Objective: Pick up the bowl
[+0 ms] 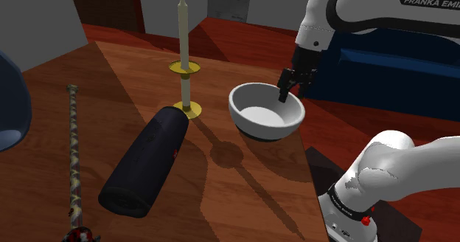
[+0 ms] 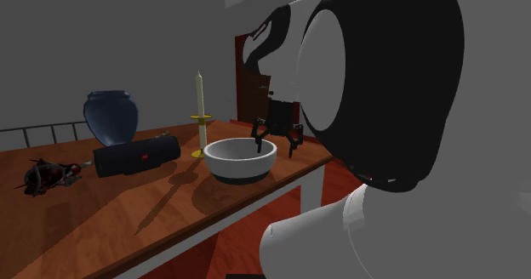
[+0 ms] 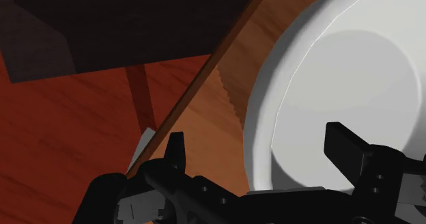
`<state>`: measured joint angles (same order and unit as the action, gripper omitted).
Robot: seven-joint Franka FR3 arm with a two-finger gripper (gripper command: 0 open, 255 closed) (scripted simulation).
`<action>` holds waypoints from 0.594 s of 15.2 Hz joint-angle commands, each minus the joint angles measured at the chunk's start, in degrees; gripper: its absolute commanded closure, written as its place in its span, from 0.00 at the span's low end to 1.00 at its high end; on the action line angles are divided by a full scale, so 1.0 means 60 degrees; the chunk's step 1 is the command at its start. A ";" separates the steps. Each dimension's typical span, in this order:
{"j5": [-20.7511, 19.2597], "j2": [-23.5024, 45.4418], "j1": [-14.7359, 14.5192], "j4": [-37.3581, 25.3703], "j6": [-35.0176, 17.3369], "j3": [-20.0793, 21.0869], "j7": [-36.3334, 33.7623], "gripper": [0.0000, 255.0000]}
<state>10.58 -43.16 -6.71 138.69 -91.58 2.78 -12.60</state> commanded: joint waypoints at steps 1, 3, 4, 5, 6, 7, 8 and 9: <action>0.0005 -0.0058 0.0002 0.0181 -0.0125 0.0001 0.0025 0.00; 0.0005 -0.0061 0.0001 0.0182 -0.0124 0.0001 0.0025 1.00; 0.0003 -0.0061 0.0003 0.0177 -0.0118 -0.0002 0.0028 1.00; 0.0003 -0.0065 0.0002 0.0179 -0.0117 -0.0002 0.0027 1.00; 0.0002 -0.0066 0.0002 0.0176 -0.0113 -0.0003 0.0027 1.00; 0.0001 -0.0061 0.0003 0.0176 -0.0117 -0.0004 0.0030 1.00; 0.0004 -0.0055 0.0002 0.0175 -0.0122 0.0000 0.0026 1.00; 0.0009 -0.0072 -0.0001 0.0181 -0.0113 0.0005 0.0019 1.00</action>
<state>10.80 -43.62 -6.77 139.58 -92.34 2.84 -12.46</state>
